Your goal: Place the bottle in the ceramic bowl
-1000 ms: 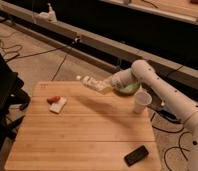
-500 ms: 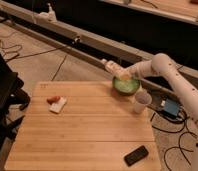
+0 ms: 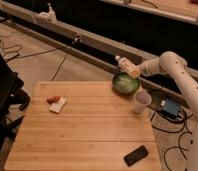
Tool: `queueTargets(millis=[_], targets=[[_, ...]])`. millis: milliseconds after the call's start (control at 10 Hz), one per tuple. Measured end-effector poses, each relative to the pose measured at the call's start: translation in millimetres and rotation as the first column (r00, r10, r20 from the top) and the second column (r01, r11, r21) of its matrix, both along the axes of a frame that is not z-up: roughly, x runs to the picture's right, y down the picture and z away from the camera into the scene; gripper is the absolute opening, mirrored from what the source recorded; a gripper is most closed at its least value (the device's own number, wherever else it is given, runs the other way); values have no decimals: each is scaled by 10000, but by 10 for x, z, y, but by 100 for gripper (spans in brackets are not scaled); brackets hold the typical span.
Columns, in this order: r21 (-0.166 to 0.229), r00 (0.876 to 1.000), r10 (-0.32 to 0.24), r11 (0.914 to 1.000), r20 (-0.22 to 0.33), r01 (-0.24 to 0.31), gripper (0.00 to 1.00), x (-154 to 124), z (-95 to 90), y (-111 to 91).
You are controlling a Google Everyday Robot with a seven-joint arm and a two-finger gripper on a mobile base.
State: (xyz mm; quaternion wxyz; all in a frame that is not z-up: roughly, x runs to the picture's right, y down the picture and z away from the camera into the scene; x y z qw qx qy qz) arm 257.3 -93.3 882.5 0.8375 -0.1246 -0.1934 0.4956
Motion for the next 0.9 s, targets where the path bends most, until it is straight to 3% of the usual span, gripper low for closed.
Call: queueTargets(millis=[300, 600, 900], targets=[[-382, 9988, 481, 9981, 7, -480, 2, 46, 214, 176], [-818, 9951, 981, 9919, 123, -968, 31, 90, 441, 377], [-1326, 9883, 1508, 9802, 205, -1468, 61, 172, 605, 564]])
